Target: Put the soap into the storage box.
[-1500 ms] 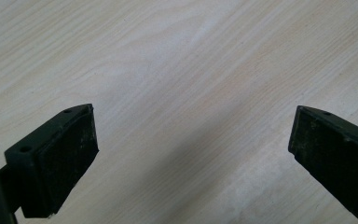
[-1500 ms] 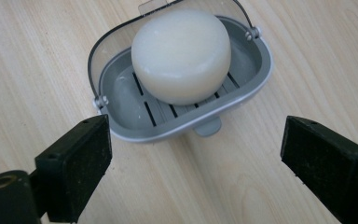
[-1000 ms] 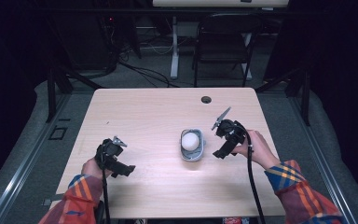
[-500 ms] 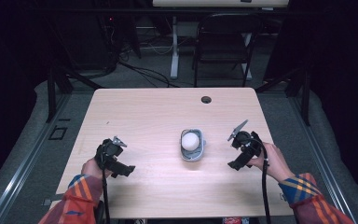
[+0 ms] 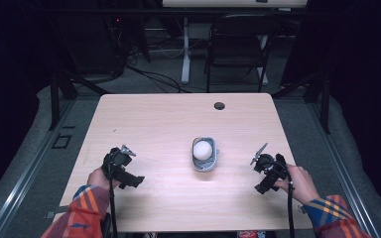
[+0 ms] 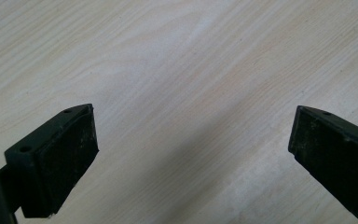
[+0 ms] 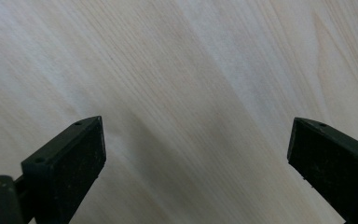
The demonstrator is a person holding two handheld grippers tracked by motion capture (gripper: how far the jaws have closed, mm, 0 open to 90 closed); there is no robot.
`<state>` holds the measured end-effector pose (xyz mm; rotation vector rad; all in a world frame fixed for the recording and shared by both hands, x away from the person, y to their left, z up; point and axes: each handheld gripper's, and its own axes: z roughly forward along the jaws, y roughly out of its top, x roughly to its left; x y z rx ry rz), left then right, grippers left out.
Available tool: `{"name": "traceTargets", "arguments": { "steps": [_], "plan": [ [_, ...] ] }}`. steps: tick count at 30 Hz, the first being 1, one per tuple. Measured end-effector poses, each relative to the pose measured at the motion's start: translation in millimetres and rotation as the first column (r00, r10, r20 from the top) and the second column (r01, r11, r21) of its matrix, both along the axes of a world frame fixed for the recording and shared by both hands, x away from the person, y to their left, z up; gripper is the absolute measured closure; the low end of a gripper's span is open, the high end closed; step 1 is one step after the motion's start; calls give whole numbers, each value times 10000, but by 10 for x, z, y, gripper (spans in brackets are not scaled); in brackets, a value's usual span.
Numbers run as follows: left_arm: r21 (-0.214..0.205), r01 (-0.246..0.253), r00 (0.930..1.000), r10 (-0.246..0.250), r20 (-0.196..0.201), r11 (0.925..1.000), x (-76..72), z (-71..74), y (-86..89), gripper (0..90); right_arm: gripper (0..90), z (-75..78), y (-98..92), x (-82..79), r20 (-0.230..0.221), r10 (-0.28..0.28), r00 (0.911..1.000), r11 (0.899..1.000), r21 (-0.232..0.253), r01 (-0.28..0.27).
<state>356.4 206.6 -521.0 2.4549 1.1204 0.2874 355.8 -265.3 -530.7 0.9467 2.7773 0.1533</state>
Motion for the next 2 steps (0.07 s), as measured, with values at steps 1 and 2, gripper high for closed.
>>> {"name": "traceTargets", "arguments": {
  "steps": [1,2],
  "plan": [
    [-7,3,10000,-3,-9,10000,2,-1,1,13,36,-9,-2,15,-91,33,10000,10000,-87,-33],
    [-7,3,10000,-3,-9,10000,2,-1,1,13,36,-9,-2,15,-91,33,10000,10000,-87,-33]
  ]
}}
